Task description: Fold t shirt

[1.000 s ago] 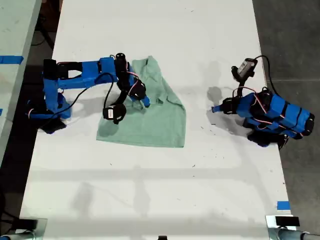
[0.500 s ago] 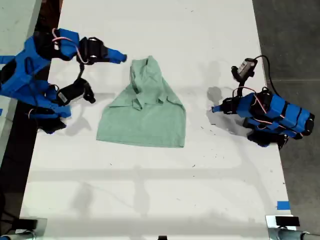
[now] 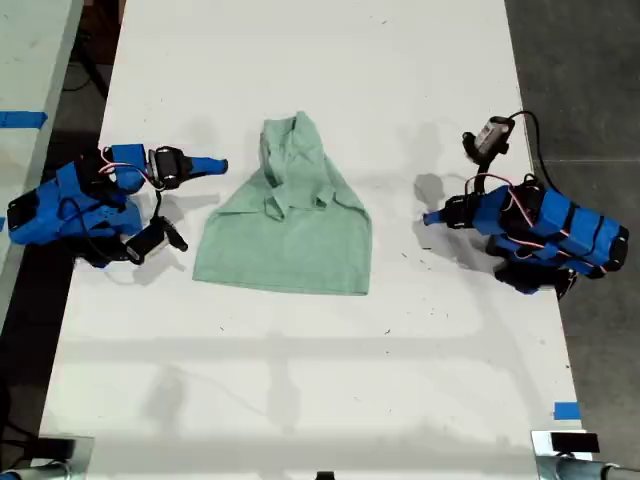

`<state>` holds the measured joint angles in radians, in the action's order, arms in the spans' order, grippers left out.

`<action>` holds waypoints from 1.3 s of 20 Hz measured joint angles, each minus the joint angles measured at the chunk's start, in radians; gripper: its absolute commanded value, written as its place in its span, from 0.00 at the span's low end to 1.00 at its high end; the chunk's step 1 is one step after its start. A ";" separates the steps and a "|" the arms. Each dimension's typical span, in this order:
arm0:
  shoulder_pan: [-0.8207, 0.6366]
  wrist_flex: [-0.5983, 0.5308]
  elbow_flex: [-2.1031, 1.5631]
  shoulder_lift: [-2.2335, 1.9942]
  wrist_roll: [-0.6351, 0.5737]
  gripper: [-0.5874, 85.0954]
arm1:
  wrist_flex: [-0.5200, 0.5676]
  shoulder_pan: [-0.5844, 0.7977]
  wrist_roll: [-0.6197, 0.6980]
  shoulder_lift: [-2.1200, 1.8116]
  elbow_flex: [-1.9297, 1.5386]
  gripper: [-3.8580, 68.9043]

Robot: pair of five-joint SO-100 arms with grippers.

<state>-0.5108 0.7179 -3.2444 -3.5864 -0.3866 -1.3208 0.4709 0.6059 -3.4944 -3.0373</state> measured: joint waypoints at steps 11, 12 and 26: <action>-0.284 0.287 -0.006 -0.003 0.296 0.07 | 0.000 0.000 0.000 0.000 0.000 0.08; -0.324 0.287 -0.006 -0.003 0.298 0.07 | 0.000 0.000 0.000 0.000 0.000 0.08; -0.456 0.287 -0.006 -0.003 0.298 0.08 | 0.000 0.000 -0.002 0.000 0.000 0.08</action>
<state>-0.9664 1.0048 -3.2505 -3.5895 -0.0890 -1.3208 0.4709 0.6044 -3.4944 -3.0373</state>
